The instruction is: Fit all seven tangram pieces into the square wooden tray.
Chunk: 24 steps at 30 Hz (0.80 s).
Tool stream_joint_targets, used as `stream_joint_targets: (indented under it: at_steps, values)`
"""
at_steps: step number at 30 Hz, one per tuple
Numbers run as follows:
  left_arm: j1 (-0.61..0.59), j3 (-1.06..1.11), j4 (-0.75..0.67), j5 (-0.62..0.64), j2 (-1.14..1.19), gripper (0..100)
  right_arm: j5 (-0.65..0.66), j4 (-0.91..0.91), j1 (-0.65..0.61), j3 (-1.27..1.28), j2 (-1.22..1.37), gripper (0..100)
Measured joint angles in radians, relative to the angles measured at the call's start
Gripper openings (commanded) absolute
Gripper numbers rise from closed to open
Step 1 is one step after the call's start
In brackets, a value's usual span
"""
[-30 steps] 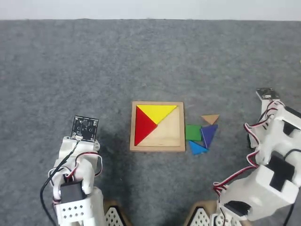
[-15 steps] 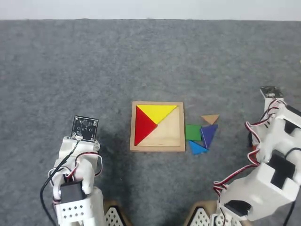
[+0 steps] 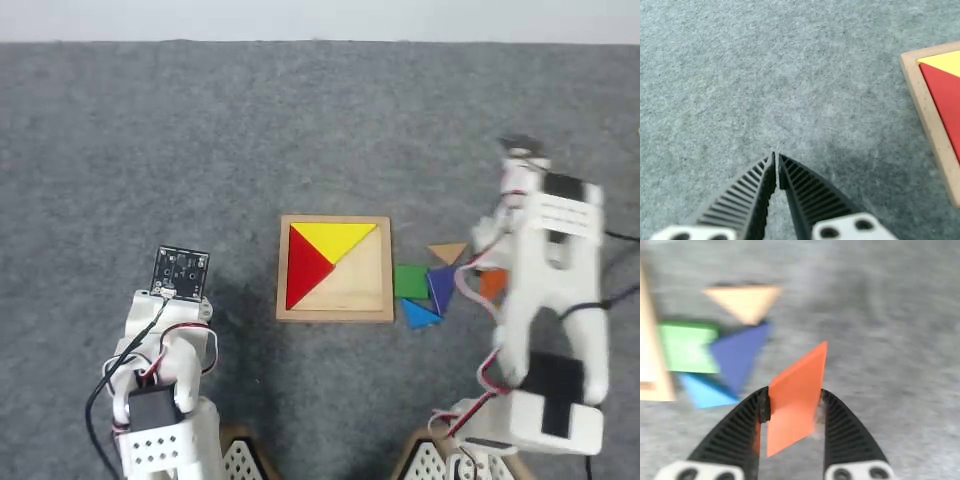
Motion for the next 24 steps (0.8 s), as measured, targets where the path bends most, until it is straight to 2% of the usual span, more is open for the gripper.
stream_joint_targets:
  at_steps: [7, 9, 15, 19, 24]
  values:
    - [0.000, 0.000, 0.000, 0.000, 0.000, 1, -0.285, 0.014, -0.379, 0.000, -0.008, 0.8]
    - [0.000, 0.000, 0.000, 0.000, 0.000, 1, -0.330, -0.008, -0.451, 0.000, -0.008, 0.8]
    - [0.000, 0.000, 0.000, 0.000, 0.000, 1, -0.433, -0.072, -0.535, -0.037, 0.104, 0.7]
    - [0.000, 0.000, 0.000, 0.000, 0.000, 1, -0.523, -0.081, -0.552, -0.123, 0.236, 0.7]
    - [0.000, 0.000, 0.000, 0.000, 0.000, 1, -0.577, -0.081, -0.600, -0.247, 0.373, 1.0]
